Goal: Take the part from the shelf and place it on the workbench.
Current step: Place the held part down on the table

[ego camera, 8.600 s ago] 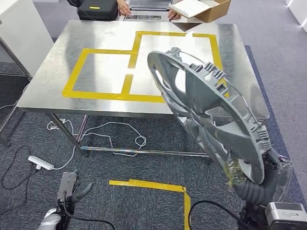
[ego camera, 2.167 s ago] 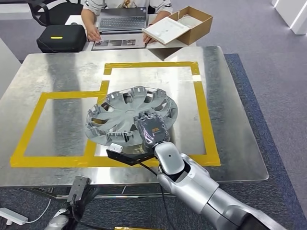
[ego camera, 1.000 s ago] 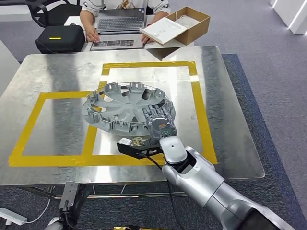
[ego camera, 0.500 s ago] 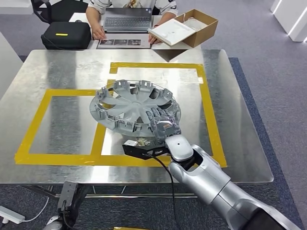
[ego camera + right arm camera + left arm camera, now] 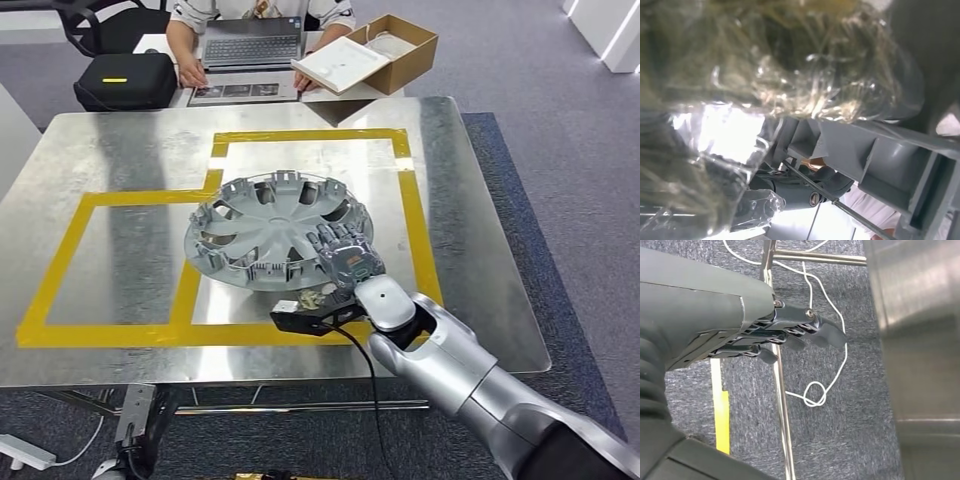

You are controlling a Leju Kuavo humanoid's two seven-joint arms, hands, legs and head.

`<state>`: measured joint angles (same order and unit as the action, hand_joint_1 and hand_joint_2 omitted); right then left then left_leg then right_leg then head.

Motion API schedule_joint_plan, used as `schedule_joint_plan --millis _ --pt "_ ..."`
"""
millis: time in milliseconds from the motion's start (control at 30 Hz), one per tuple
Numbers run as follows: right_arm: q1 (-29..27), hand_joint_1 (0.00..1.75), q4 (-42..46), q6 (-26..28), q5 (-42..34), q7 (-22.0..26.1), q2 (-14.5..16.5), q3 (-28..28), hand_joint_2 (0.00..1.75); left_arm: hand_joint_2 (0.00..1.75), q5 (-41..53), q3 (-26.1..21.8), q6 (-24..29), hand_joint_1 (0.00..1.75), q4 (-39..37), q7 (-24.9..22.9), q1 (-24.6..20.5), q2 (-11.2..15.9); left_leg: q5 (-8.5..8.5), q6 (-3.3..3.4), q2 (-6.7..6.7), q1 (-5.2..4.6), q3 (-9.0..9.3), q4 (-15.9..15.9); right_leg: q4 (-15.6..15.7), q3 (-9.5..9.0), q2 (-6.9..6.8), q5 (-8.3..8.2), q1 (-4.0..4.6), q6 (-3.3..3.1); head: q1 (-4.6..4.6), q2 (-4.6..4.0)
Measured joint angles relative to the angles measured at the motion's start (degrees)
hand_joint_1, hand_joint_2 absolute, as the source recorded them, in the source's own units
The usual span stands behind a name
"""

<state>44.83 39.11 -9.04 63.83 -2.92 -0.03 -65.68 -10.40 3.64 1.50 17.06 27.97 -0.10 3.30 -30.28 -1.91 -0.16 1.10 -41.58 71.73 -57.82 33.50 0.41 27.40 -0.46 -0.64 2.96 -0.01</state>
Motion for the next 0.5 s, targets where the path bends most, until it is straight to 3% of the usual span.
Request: schedule_joint_plan --millis 67,133,233,300,400,433,467,500 --pt "0.3 0.0 0.1 0.1 0.3 0.3 -0.7 -0.5 0.0 0.0 0.2 -0.4 0.0 0.0 -0.1 0.3 0.1 0.1 3.92 0.4 0.0 -0.07 3.48 -7.4 0.0 -0.16 0.11 0.19 0.12 0.27 0.0 0.01" --pt "0.7 0.0 0.2 0.2 0.6 0.6 -1.3 -1.0 0.0 0.0 0.2 -0.7 0.0 0.0 -0.1 0.5 0.1 0.1 5.19 0.86 0.0 -0.25 5.8 -12.5 -0.1 -0.01 0.16 0.34 0.32 0.75 -0.06 0.01" --pt "0.9 0.0 0.3 0.2 0.6 0.7 -2.0 -1.6 0.0 0.0 0.3 -0.9 0.0 0.0 -0.1 0.6 0.3 0.0 4.91 1.74 -0.02 -0.37 6.08 -13.6 0.0 0.25 0.06 0.47 0.27 1.7 -0.08 0.01" --pt "1.1 0.0 0.4 0.2 0.6 0.8 -2.4 -2.1 0.0 0.0 0.3 -1.0 0.0 0.0 -0.1 0.5 0.5 0.0 5.09 2.47 0.0 -0.14 6.21 -13.9 -2.3 1.43 0.0 2.02 0.24 2.28 -0.24 0.01" --pt "1.2 0.0 0.5 0.2 0.6 0.8 -2.9 -2.6 0.0 0.0 0.3 -1.1 0.1 0.0 -0.2 0.5 0.5 0.0 5.11 3.02 0.01 -0.08 6.23 -14.0 -13.1 6.74 -0.04 7.04 0.17 2.74 -0.45 0.01" --pt "1.1 0.0 0.5 0.2 0.5 0.9 -3.1 -2.8 0.0 0.0 0.3 -1.1 0.1 0.0 -0.2 0.5 0.5 0.0 5.1 3.04 0.0 -0.11 6.24 -14.0 -15.8 8.17 -0.04 7.7 0.16 2.79 -0.44 0.01" --pt "1.0 0.0 0.6 0.2 0.2 0.9 -3.3 -3.0 0.0 0.0 0.4 -1.1 0.1 0.0 -0.2 0.5 0.5 0.0 5.09 3.04 -0.01 -0.12 6.25 -14.0 -16.4 8.66 -0.04 7.23 0.17 2.78 -0.45 0.01" --pt "1.0 0.0 0.8 0.1 -0.1 1.0 -3.5 -3.2 0.0 0.0 0.5 -1.2 0.1 0.0 -0.3 0.5 0.5 -0.1 5.07 3.01 -0.04 -0.13 6.28 -13.9 -14.7 8.0 -0.04 5.69 0.17 2.69 -0.44 0.01"
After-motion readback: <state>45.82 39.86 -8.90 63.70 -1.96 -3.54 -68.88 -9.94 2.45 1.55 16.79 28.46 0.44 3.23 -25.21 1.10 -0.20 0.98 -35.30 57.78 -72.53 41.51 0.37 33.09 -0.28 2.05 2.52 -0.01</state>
